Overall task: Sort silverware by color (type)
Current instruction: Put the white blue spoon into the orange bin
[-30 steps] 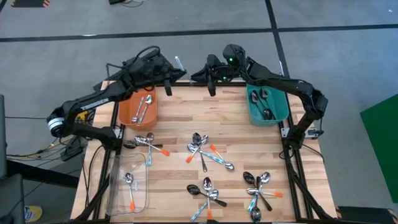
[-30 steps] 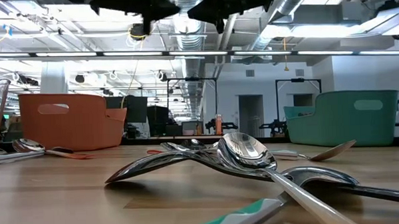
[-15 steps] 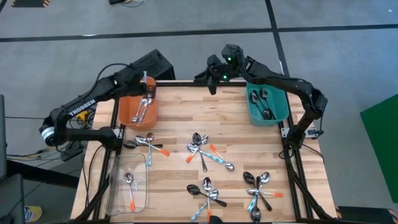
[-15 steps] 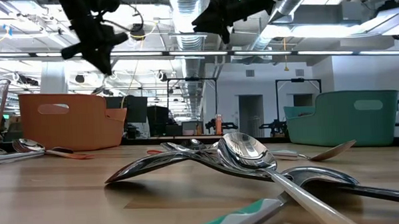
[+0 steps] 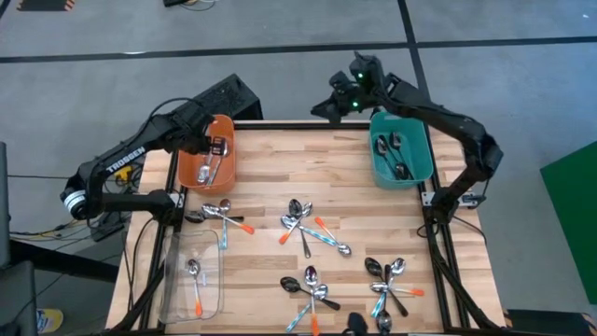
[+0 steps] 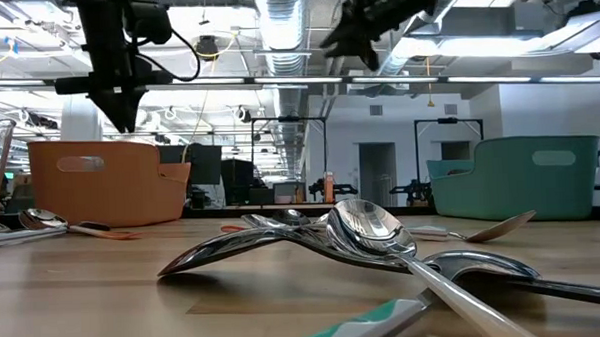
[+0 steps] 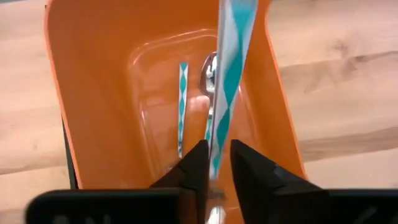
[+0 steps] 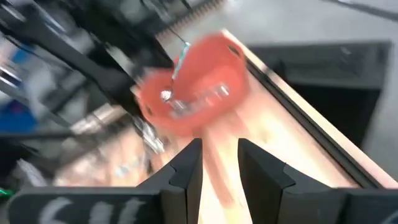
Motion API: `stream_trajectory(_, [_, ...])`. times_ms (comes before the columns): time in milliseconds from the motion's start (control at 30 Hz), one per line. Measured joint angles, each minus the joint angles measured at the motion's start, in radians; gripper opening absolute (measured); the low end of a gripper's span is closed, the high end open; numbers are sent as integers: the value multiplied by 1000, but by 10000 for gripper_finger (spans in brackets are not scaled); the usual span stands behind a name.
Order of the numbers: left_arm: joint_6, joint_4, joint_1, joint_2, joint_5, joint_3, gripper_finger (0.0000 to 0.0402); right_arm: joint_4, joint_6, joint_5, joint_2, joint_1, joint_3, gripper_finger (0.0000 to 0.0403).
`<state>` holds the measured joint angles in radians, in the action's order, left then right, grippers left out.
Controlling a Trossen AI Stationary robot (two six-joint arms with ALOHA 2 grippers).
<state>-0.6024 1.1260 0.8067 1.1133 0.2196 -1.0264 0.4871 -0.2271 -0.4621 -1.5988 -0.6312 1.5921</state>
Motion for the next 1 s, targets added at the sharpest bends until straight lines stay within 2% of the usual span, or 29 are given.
stream_trajectory(100, [-9,9,3,0,12,0,94,101,50,13,4,-1,0,118])
stream_trajectory(267, [-66,9,5,0,-22,0,139,175,130,-35,3,13,0,116])
stream_trajectory(433, [-108,-22,-32,-18,-100,-20,151,206,152,-38,3,31,0,116])
stream_trajectory(600, [-86,-162,-140,-69,-57,-56,135,340,125,-6,23,44,-1,116])
stream_trajectory(733, [-30,-310,-236,-115,-55,-49,123,527,119,175,68,90,-22,116])
stream_trajectory(800, [1,-400,-295,-126,-92,-30,120,582,77,247,107,128,-76,116])
stream_trajectory(900, [33,-542,-399,-136,-158,0,118,614,-45,205,210,185,-191,116])
stream_trajectory(1000, [29,-622,-524,-135,-166,27,118,612,-201,173,336,259,-307,116])
